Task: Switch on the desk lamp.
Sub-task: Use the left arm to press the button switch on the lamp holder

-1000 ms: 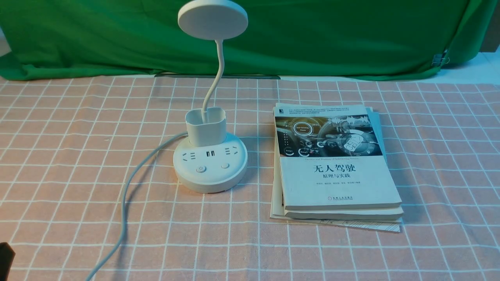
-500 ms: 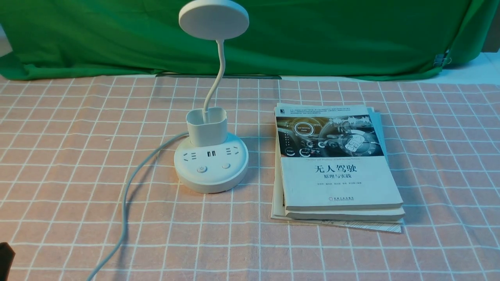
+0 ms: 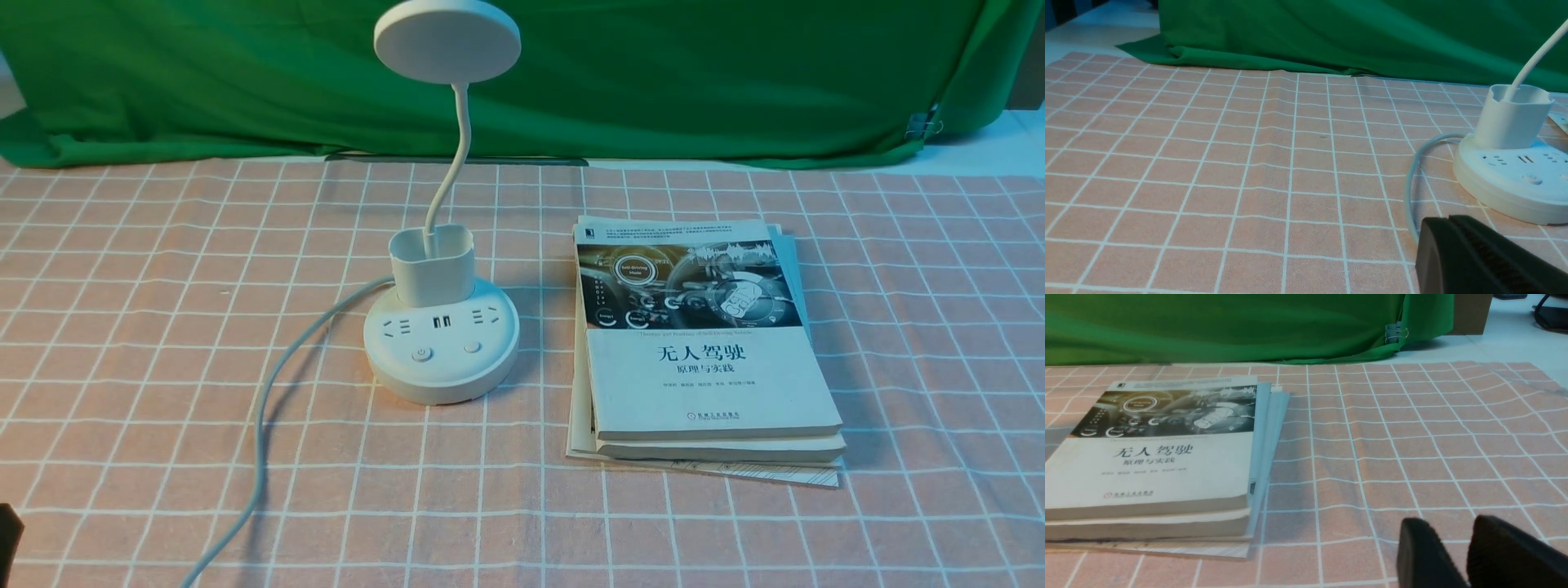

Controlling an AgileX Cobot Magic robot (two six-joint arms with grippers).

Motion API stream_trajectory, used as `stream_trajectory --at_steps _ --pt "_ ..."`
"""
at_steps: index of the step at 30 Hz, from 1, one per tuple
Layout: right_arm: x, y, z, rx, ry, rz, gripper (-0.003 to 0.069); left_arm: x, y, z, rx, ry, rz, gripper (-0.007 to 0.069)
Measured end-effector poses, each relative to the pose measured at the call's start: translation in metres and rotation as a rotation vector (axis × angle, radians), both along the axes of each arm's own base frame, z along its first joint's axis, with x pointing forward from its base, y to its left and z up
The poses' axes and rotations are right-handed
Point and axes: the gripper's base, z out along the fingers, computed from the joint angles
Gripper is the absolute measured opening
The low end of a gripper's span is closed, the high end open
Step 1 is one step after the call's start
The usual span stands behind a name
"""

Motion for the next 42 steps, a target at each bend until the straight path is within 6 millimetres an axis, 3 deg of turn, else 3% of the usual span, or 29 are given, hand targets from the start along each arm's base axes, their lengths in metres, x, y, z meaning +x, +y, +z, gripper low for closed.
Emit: stream_trajectory --at_steps 2,5,6,7,8,17,20,22,23,24,25,27,29,30,32,36,41,42 --pt "0.000 0.000 0.000 0.000 0.000 0.000 0.0238 0.000 -0.001 0.004 -0.151 -0.040 -0.002 0.0021" --pt "0.000 0.000 0.000 0.000 0.000 0.000 0.0238 0.000 -0.001 0.014 -0.732 -0.115 0.005 0.0021" --pt "0.000 0.000 0.000 0.000 0.000 0.000 0.0238 0.000 -0.001 0.014 -0.770 -0.113 0.005 0.0021" --pt "0.000 0.000 0.000 0.000 0.000 0.000 0.0238 0.000 0.001 0.018 -1.032 -0.152 0.013 0.0021" --pt "0.000 0.000 0.000 0.000 0.000 0.000 0.0238 0.000 0.003 0.020 -1.115 -0.168 0.017 0.0021" --pt "0.000 0.000 0.000 0.000 0.000 0.000 0.0238 -0.001 0.005 0.023 -1.195 -0.209 0.022 0.0021" --pt "0.000 0.000 0.000 0.000 0.000 0.000 0.0238 -0.003 0.004 0.034 -1.122 -0.222 -0.005 0.0021" --pt "0.000 0.000 0.000 0.000 0.000 0.000 0.0238 -0.010 0.001 0.061 -0.995 -0.254 -0.056 0.0021" --pt "0.000 0.000 0.000 0.000 0.000 0.000 0.0238 -0.011 0.000 0.064 -0.957 -0.253 -0.060 0.0021" --pt "0.000 0.000 0.000 0.000 0.001 0.000 0.0238 -0.018 -0.002 0.087 -0.822 -0.264 -0.081 0.0021" --pt "0.000 0.000 0.000 0.000 0.001 0.000 0.0238 -0.027 -0.003 0.112 -0.680 -0.237 -0.077 0.0021" --pt "0.000 0.000 0.000 0.000 0.001 0.000 0.0238 -0.029 0.000 0.139 -0.473 -0.151 -0.009 0.0021" --pt "0.000 0.000 0.000 0.000 0.001 0.000 0.0238 -0.019 0.008 0.155 -0.257 0.070 0.115 0.0021" --pt "0.000 0.000 0.000 0.000 0.001 0.000 0.0238 -0.018 0.009 0.156 -0.232 0.086 0.130 0.0021" --pt "0.000 0.000 0.000 0.000 0.001 0.000 0.0238 -0.002 0.014 0.171 -0.097 0.256 0.186 0.0021" --pt "0.000 0.000 0.000 0.000 0.001 0.000 0.0238 0.035 0.011 0.188 0.015 0.426 0.140 0.0021" --pt "0.000 0.000 0.000 0.000 0.001 0.000 0.0238 0.089 -0.013 0.177 0.095 0.561 -0.124 0.0021" --pt "0.000 0.000 0.000 0.000 0.001 0.000 0.0238 0.107 -0.031 0.169 0.088 0.594 -0.259 0.0021"
